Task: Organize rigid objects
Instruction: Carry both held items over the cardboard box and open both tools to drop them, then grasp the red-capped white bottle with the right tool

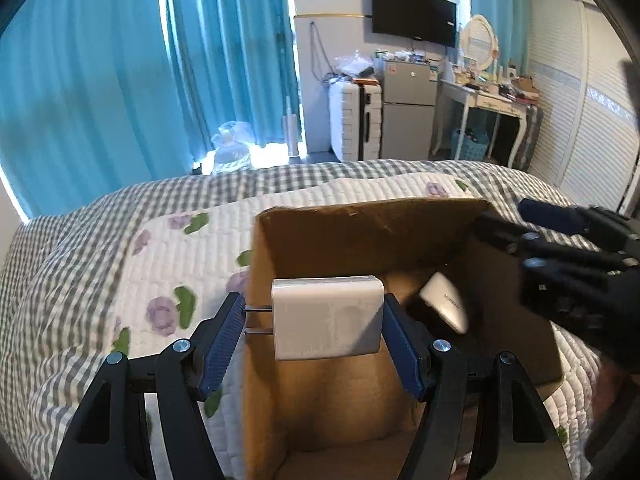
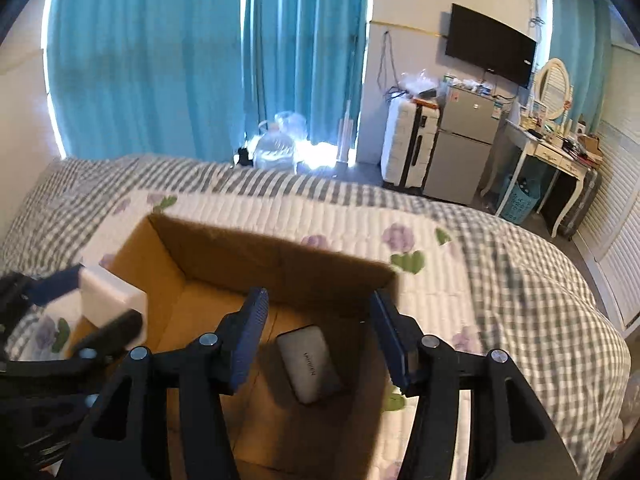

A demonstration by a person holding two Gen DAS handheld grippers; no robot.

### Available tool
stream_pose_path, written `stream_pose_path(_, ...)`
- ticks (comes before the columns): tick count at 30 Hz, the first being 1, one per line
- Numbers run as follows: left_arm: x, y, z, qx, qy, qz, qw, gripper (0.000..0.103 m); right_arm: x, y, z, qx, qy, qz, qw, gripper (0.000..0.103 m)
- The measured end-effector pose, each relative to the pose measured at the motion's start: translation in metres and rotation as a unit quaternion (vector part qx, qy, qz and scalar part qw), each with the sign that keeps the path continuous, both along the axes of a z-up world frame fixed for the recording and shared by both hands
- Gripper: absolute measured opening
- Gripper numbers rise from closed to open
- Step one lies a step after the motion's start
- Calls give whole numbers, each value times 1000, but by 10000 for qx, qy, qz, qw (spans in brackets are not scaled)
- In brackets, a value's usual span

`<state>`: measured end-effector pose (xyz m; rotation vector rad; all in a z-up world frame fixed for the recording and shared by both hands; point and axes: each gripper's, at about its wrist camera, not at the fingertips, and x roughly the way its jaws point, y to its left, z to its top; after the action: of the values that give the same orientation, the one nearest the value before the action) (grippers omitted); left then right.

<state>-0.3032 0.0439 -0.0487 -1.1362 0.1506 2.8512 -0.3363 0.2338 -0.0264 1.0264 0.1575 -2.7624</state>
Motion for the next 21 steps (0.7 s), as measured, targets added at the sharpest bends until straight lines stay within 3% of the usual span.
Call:
stream_pose_path(5, -23, 17, -14, -238, -84, 5, 9997, 69, 8, 17, 11, -72, -17, -162, 9998, 53)
stream_pose_path(8, -27, 21, -19, -183, -150, -46, 9997, 72, 8, 28, 6, -84, -83, -199, 9997, 53)
stream_pose_path(11, -17, 21, -8, -89, 216, -109, 9997, 96, 12, 37, 4, -245, -11, -248, 9994, 54)
stream_pose_path(14, -8, 22, 4, -169, 434, -115, 9988, 97, 22, 42, 13, -293, 144, -317, 9990, 70)
stream_pose_path(17, 4, 20, 16, -188, 333, -96, 9992, 97, 34, 46, 30, -299, 273, -414, 9983, 70)
stream_pose_path(21, 36, 12, 38, -120, 479, -119, 9987, 98, 63, 49, 52, -182, 347, -491, 9980, 79)
